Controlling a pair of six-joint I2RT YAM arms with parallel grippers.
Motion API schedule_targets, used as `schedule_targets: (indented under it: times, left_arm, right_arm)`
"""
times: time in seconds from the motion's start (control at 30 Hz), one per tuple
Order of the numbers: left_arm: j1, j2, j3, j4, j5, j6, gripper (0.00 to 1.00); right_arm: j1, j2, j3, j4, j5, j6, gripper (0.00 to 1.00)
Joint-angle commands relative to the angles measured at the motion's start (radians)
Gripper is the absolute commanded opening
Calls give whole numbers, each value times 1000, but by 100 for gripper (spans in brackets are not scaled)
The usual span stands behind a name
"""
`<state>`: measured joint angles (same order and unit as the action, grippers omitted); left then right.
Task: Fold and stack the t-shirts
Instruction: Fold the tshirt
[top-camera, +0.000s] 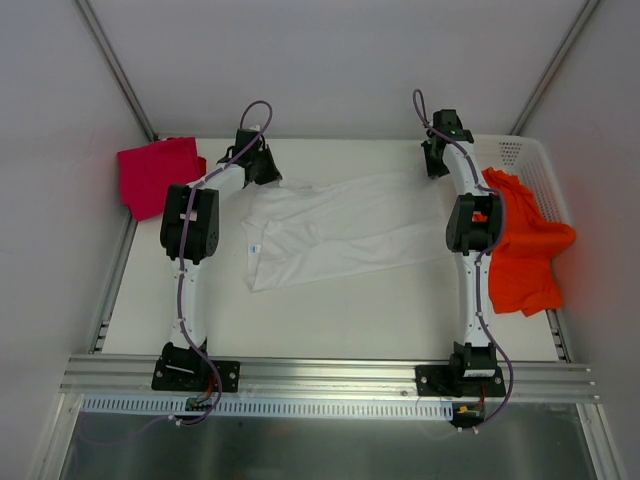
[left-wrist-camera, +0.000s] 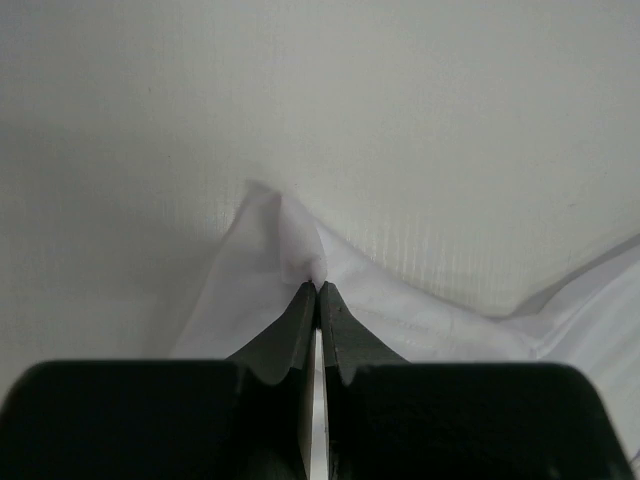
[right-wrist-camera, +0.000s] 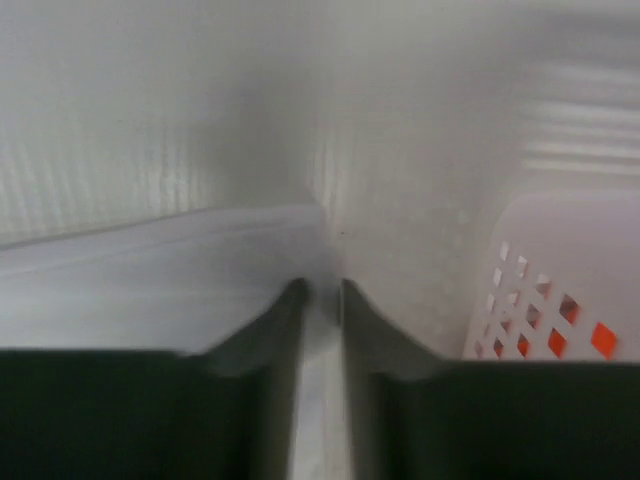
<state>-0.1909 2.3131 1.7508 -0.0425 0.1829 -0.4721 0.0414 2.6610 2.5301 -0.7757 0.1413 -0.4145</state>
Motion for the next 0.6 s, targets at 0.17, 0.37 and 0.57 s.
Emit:
schedule_targets:
  times: [0.17, 0.37, 0.57]
  left_arm:
    - [-10, -77, -10, 13, 30, 4, 0]
    - [-10, -86, -13, 13, 33, 20, 0]
    - [-12, -135, -16, 4, 46, 50, 0]
  right_arm:
    - [-8, -13, -52, -21, 95, -46, 0]
    - [-11, -95, -131, 52, 104, 8, 0]
    - [6, -222, -211, 81, 119, 8, 0]
